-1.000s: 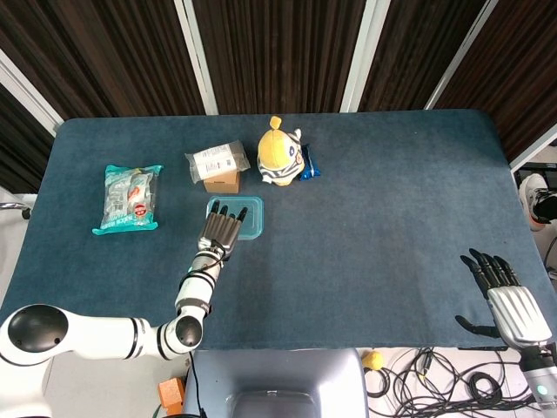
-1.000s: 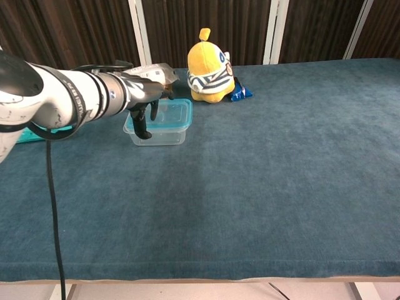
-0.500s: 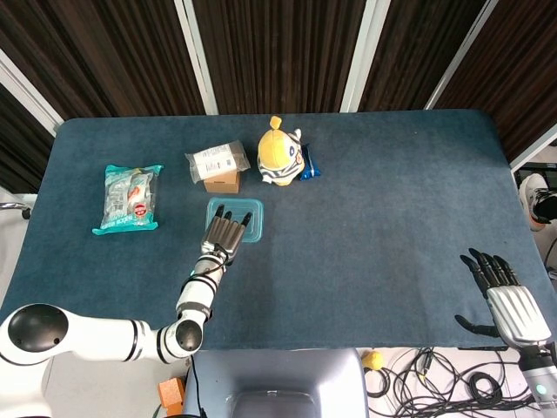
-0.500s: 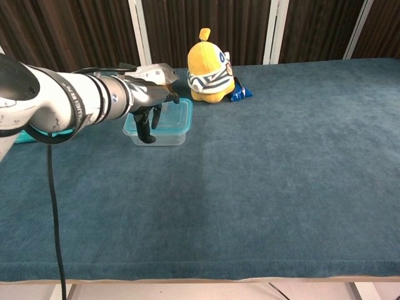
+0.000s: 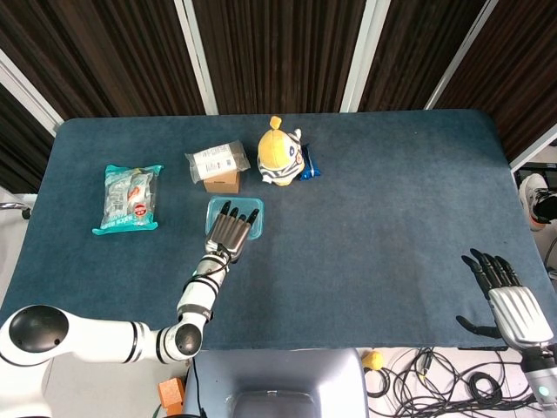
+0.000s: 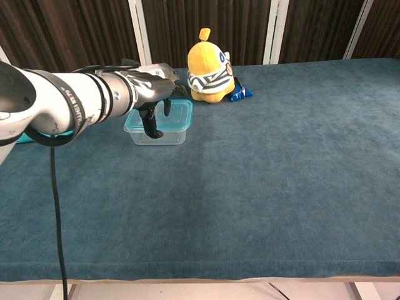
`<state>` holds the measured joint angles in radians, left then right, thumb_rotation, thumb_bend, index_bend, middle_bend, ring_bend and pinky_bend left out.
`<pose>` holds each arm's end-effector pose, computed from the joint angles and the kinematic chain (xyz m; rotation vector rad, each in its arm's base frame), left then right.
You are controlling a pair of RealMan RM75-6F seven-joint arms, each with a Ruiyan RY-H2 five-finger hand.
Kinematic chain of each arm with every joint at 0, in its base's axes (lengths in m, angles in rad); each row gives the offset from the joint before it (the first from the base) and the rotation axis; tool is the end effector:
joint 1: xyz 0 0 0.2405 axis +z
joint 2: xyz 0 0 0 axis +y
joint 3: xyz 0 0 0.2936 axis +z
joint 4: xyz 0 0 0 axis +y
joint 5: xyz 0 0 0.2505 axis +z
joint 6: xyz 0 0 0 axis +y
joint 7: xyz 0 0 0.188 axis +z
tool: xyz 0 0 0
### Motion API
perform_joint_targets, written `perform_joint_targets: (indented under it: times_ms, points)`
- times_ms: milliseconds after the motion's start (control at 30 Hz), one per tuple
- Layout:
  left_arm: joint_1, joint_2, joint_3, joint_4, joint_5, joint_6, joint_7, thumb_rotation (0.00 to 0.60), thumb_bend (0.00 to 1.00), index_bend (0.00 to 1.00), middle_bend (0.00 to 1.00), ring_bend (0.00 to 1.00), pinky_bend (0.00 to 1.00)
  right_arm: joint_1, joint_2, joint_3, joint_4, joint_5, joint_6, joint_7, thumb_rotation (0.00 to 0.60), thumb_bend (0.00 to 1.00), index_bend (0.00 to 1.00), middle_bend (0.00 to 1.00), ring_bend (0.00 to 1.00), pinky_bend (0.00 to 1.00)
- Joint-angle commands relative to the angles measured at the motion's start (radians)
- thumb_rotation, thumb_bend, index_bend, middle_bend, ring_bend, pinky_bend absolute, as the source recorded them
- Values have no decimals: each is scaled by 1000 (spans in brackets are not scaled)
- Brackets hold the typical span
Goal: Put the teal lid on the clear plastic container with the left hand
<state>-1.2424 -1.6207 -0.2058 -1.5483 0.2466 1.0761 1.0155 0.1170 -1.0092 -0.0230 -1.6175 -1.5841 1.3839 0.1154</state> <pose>-0.0411 0.4562 -0.1028 -1.9178 -0.7758 -0.5013 -0.3657 -0.2223 0.1437 1.5501 -0.9917 0.8499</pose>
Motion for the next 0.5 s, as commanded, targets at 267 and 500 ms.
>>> perform_joint_targets:
  times_ms: [267, 500]
  points:
    - [6, -12, 20, 27, -15, -28, 0, 600, 329, 0, 267, 108, 5, -2, 3, -1, 0, -3, 4, 4, 600, 110, 0, 0, 0, 0]
    - [1, -28, 33, 53, -38, -49, 12, 600, 331, 0, 270, 106, 0, -3, 4, 0, 1, -3, 6, 10, 600, 110, 0, 0, 0, 0]
